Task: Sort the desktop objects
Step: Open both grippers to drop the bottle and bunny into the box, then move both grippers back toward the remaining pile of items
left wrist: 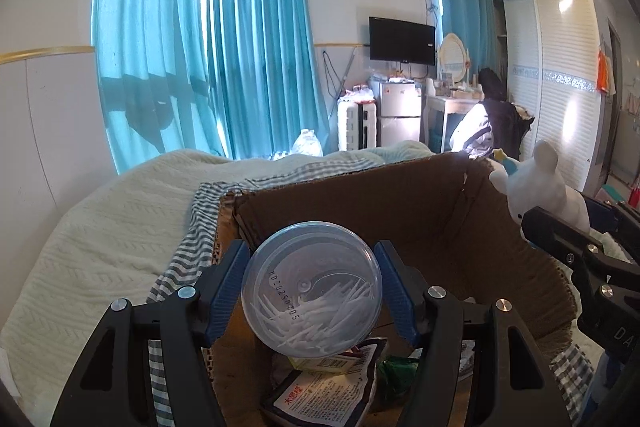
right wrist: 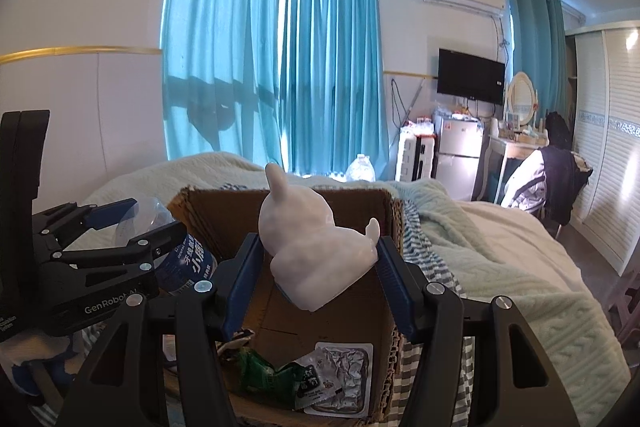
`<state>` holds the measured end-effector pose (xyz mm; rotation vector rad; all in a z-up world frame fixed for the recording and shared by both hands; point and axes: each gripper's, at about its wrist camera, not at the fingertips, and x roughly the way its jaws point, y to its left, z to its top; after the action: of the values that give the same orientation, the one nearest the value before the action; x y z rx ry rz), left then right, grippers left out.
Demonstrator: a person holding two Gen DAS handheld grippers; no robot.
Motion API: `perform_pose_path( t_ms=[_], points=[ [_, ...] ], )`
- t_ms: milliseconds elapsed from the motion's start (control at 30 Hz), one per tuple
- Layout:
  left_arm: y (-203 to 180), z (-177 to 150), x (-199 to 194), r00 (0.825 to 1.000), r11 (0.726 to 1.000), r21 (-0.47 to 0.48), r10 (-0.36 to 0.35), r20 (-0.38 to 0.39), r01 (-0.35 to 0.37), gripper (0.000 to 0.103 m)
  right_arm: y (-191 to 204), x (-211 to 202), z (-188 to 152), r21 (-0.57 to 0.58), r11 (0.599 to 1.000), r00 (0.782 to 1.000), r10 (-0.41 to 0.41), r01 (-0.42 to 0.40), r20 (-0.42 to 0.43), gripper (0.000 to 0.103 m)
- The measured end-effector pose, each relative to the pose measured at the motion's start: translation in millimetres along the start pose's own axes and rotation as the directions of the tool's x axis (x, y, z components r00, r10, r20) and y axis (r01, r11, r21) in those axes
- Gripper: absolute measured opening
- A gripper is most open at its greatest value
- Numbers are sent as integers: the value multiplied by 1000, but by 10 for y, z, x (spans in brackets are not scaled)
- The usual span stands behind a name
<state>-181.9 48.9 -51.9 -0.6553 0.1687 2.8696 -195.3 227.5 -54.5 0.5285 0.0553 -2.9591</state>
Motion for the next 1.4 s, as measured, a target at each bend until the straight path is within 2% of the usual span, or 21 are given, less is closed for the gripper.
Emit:
perform_pose_path(
  t_ms=[167,300,333,433,567,900,1033,1200,1400],
  points=[
    [-31,-55,105,999,1000,18,-1,-34,2,66,-11,156,-113,3,1000,999,23,-23,-27,58],
    [3,-38,39,1000,1000,10,16,-13,-16,74,-5,169,-114,-1,1000,999,6,-6,-36,61],
    [19,-19,5,1000,1000,3,16,-8,-16,80,-6,126,-107,-2,1000,1000,0,0,-25,63],
    [84,50,-120,1000,1000,-12,19,13,-19,82,-8,11,-52,1,1000,1000,-13,13,-6,69],
    [143,143,-334,999,999,-26,26,39,-25,85,10,-182,41,-5,1000,999,-26,26,18,69],
    [327,277,-963,989,995,-69,75,126,-66,103,157,-759,159,-22,1000,998,-18,19,65,69],
    [440,259,-1186,986,993,-94,90,140,-78,103,246,-962,162,-22,1000,997,-21,22,79,69],
    [511,47,-1487,982,980,-160,136,131,-115,103,256,-1280,-98,25,999,997,-22,20,78,69],
    [462,-189,-1637,975,976,-155,176,133,-155,103,343,-1437,-406,-6,999,999,-33,33,34,69]
  ],
)
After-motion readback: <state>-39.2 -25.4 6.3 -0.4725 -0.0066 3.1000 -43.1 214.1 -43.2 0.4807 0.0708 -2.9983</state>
